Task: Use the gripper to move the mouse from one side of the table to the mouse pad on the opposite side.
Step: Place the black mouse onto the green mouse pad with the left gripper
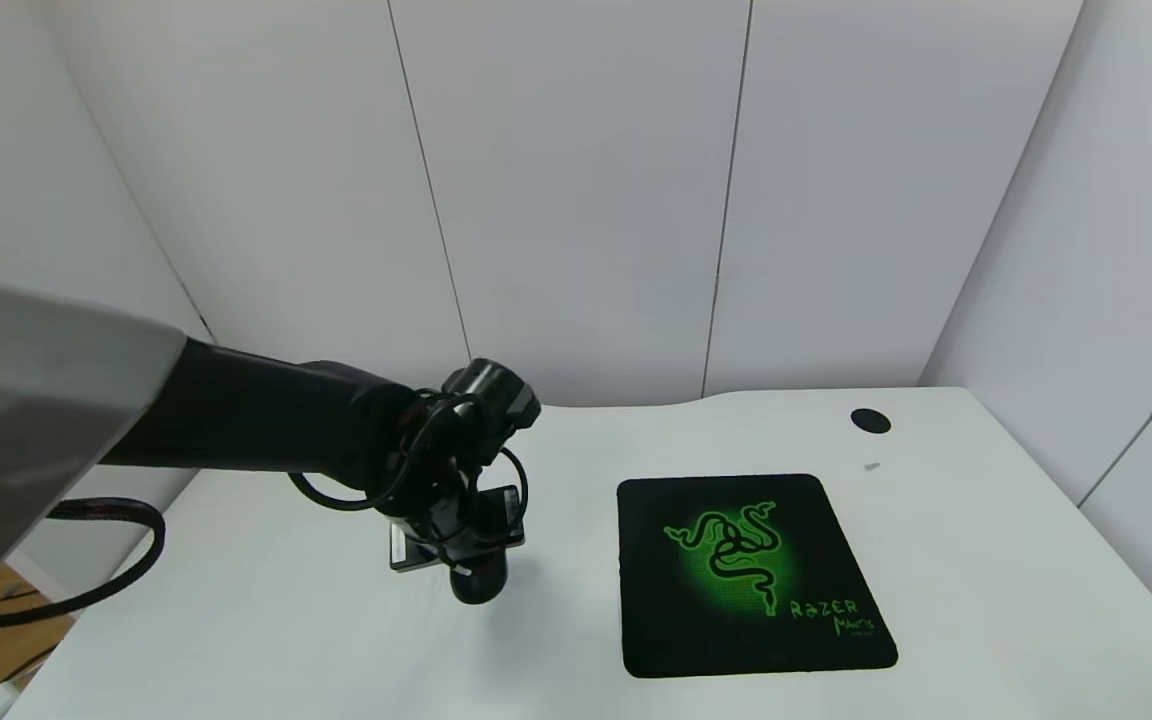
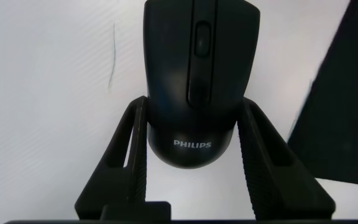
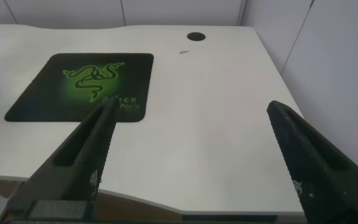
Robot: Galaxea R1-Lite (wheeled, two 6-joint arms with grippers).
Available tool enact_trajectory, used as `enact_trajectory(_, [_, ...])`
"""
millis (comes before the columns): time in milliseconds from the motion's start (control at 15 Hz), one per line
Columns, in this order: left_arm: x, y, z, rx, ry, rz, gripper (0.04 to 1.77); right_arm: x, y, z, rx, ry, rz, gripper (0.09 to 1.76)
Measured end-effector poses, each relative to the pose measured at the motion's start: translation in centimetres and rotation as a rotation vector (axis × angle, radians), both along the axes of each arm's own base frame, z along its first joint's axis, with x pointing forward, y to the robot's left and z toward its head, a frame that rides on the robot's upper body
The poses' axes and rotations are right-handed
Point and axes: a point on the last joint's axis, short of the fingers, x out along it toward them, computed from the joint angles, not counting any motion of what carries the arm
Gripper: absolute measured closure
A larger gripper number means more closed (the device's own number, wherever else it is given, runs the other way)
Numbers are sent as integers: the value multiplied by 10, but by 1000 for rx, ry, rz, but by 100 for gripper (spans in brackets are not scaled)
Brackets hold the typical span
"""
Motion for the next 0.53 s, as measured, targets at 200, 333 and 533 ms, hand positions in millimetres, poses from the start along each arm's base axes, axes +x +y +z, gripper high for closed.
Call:
enact_trajectory(200, [-2,-20,15,2,-23,-20,90,0,0,0,0,0,0,14])
enact_trajectory(333, [-5,-34,25,-8,-19,-27,90,0,0,0,0,0,0,14])
enact_trajectory(533, [-4,-57,33,-31,-18,-25,90,0,0,0,0,0,0,14])
